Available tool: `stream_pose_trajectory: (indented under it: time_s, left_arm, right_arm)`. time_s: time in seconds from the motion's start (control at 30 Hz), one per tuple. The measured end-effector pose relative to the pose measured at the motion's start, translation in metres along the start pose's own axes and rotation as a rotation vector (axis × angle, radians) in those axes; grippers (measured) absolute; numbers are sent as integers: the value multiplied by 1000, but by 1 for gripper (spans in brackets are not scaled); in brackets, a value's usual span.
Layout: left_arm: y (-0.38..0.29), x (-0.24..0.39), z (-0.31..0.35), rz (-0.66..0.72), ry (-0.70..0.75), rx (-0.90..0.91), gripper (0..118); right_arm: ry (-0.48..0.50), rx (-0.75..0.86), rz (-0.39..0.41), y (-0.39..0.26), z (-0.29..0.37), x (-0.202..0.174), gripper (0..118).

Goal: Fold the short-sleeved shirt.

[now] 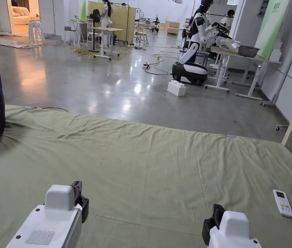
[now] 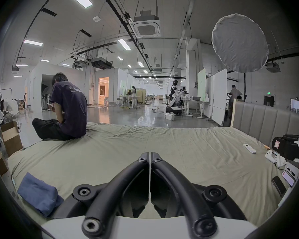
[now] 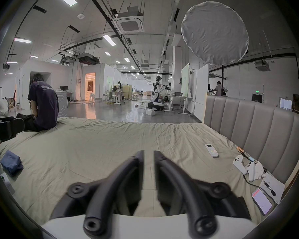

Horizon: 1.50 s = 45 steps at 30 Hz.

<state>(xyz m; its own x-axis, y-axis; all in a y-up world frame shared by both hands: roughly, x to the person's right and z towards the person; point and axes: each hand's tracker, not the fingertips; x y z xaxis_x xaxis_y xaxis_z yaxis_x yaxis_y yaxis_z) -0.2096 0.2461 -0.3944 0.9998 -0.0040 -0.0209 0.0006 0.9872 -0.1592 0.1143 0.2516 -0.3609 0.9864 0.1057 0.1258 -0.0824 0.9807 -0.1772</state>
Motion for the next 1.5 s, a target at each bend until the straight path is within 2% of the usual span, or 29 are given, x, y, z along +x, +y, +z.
stream_pose_trajectory:
  time_s: [0.07,0.1,0.13,0.17,0.2,0.27,0.3,0.43,0.63,0.7,0.77,0.8,0.83,0.9,1.03,1.17,1.2,1.37,1.5]
  left_arm:
    - [0,0,0,-19,13,10,21]
    - [0,0,0,-23,14,12,37]
    - [0,1,-1,-26,17,10,57]
    - [0,1,-1,-26,22,6,66]
    - [0,0,-1,-26,31,6,68]
    - [-2,1,0,-25,52,25,69]
    - [-2,1,0,-26,60,26,72]
    - [-1,-2,0,-9,56,15,88]
    - [4,-8,1,47,47,19,89]
    - [4,-9,0,48,56,18,90]
    - [3,-9,-1,29,91,18,94]
    - [3,-9,-1,27,92,17,96]
    - [3,-10,-2,28,85,14,97]
    - [5,-11,-2,46,48,-5,97]
    - [5,-11,-3,47,24,4,97]
    - [5,-11,-1,25,23,41,100]
    - [5,-11,-1,17,26,45,102]
    - [7,-10,-2,27,0,30,105]
    - [6,-9,-2,48,0,50,105]
  right_arm:
    - [3,7,2,0,1,-1,37]
    - [7,9,3,0,1,-1,48]
    - [7,9,7,1,1,-2,56]
    - [4,10,12,1,1,-3,57]
    - [2,19,15,1,1,-3,59]
    - [-9,34,21,2,2,-4,79]
    - [-16,37,23,3,2,-5,85]
    - [-27,37,12,6,2,-4,106]
    - [-19,40,-18,8,2,-3,117]
    - [-29,38,-4,7,2,-4,117]
    - [-35,77,50,11,3,-6,117]
    - [-9,42,10,8,3,-4,117]
    - [-6,55,12,10,3,-2,117]
    - [15,22,-62,9,2,0,117]
    - [-30,23,-46,17,0,0,117]
    - [21,-43,-146,18,-4,5,117]
    - [12,-17,-121,22,-4,5,117]
    - [-29,-40,-116,29,-6,0,117]
    - [-16,-93,-200,31,-8,5,117]
